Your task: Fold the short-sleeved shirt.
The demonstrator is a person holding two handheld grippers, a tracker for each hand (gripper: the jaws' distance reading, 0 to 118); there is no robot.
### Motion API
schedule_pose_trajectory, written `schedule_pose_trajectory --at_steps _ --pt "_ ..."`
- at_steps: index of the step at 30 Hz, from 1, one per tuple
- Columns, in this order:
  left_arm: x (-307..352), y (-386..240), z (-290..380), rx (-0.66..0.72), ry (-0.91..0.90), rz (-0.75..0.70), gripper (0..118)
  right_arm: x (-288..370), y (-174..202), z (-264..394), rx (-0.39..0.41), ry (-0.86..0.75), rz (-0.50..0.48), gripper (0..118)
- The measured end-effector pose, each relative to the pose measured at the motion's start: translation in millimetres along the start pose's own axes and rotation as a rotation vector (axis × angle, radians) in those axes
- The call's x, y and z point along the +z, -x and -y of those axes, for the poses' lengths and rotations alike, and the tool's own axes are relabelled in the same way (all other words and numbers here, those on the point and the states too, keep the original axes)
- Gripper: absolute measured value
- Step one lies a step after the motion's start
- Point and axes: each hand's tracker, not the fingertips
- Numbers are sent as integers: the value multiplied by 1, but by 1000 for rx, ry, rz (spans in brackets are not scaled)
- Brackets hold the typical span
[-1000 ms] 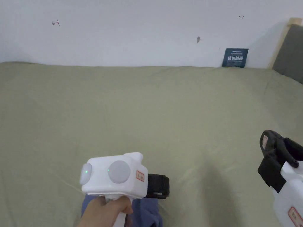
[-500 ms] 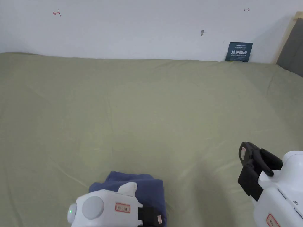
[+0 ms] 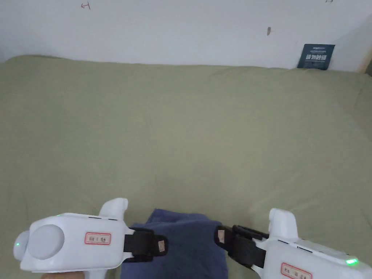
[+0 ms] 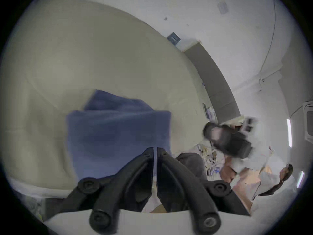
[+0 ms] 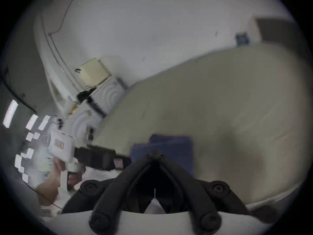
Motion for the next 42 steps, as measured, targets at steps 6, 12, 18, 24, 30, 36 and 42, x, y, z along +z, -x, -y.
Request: schedule_pose_trajectory --at_steps 6,12,18,24,30,36,42 --pt "17 67 -5 111 -1 -68 4 -77 -74 4 -252 204 -130 1" --pt "6 98 -4 207 43 146 77 -92 -131 16 -577 222 -368 1" --pt "-29 109 -3 244 73 213 117 -87 -115 19 -575 214 -384 1" --pt "-69 106 -3 255 52 349 86 -86 -113 18 -594 208 -387 1" --pt "-59 114 -7 248 69 270 37 -69 -99 5 -510 198 -302 1" --pt "3 148 -38 218 47 222 37 -44 -76 -13 -365 176 -284 1" --pt "131 235 -82 234 -14 -6 37 -32 -47 -28 -257 106 -270 1"
